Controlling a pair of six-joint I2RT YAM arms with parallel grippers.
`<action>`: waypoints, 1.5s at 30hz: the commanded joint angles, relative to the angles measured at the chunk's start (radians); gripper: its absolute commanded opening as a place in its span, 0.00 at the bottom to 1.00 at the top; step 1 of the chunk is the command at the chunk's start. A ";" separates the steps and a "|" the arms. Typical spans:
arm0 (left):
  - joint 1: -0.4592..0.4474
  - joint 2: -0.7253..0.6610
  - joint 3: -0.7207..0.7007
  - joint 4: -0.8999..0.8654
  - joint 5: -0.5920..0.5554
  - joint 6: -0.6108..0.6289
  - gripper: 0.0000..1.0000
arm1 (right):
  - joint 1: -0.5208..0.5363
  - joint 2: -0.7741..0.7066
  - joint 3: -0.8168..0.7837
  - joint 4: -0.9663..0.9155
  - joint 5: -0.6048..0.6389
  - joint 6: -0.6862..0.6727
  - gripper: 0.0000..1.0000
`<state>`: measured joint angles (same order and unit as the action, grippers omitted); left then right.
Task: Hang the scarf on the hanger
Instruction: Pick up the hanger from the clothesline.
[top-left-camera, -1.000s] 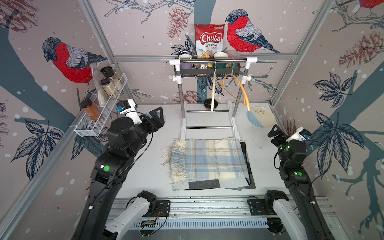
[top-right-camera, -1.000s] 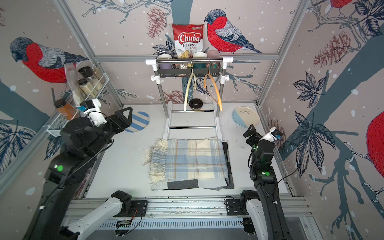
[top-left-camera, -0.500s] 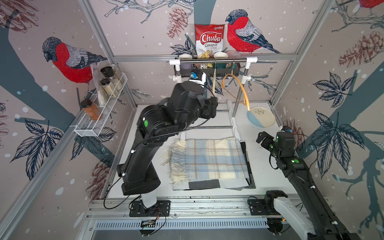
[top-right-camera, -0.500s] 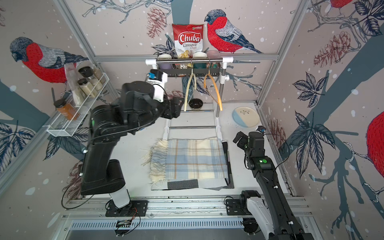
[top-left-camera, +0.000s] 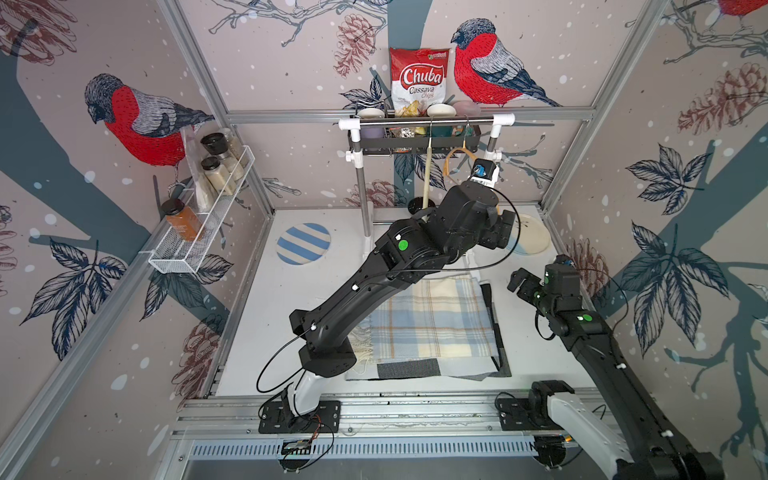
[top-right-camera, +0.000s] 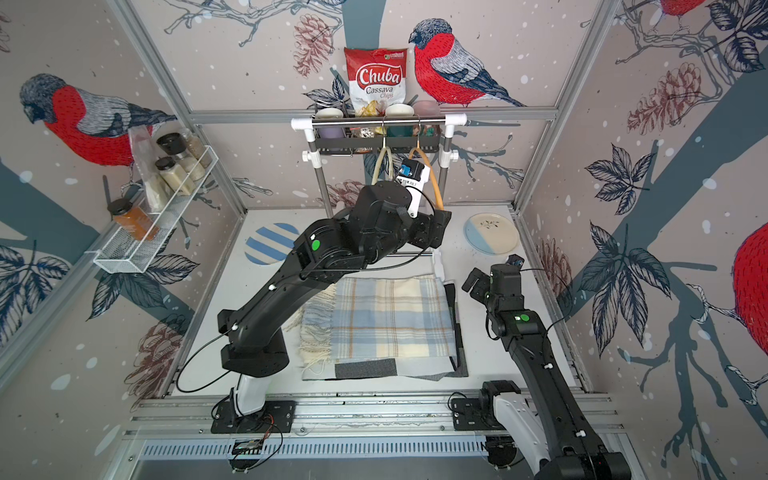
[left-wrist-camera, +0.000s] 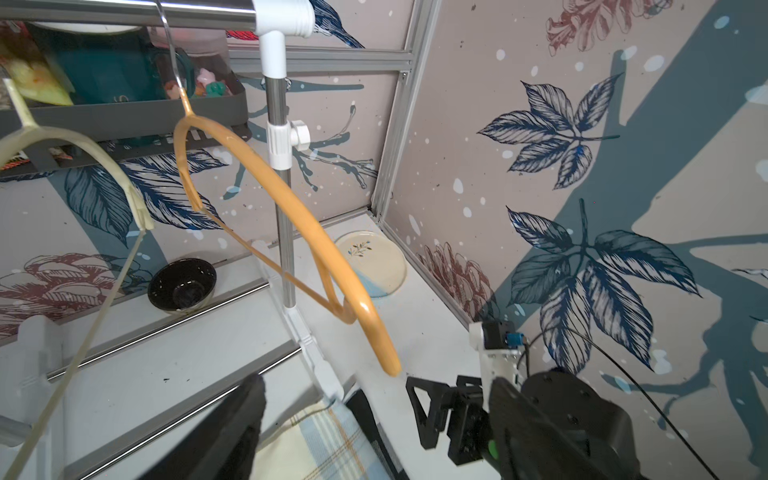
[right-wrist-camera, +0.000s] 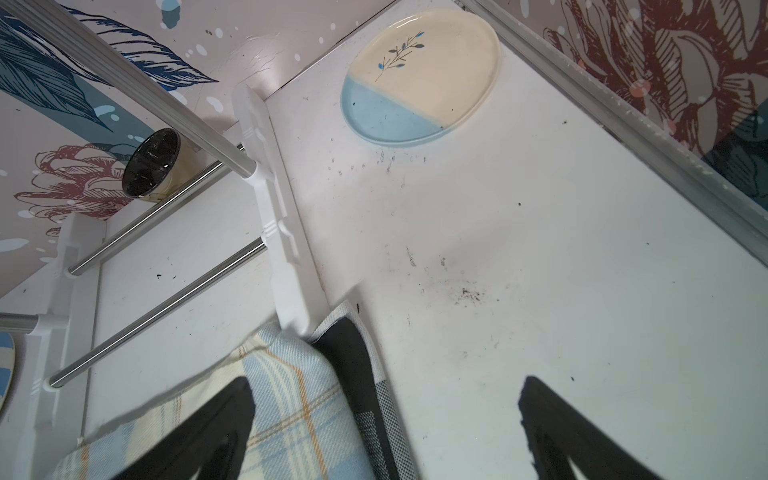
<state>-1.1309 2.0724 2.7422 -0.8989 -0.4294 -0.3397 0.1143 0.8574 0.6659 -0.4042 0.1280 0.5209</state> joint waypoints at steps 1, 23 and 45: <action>0.014 0.028 0.002 0.124 -0.108 0.044 0.84 | 0.006 -0.003 -0.008 -0.009 0.004 -0.007 1.00; 0.137 -0.053 -0.186 0.046 -0.197 0.154 0.20 | 0.021 -0.008 -0.049 0.025 0.006 0.011 0.99; 0.148 -0.108 -0.107 0.106 -0.128 0.167 0.00 | 0.021 0.007 -0.055 0.053 -0.029 0.001 0.94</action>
<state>-0.9859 1.9823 2.6221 -0.8730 -0.5766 -0.1844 0.1333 0.8604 0.6083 -0.3759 0.1047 0.5224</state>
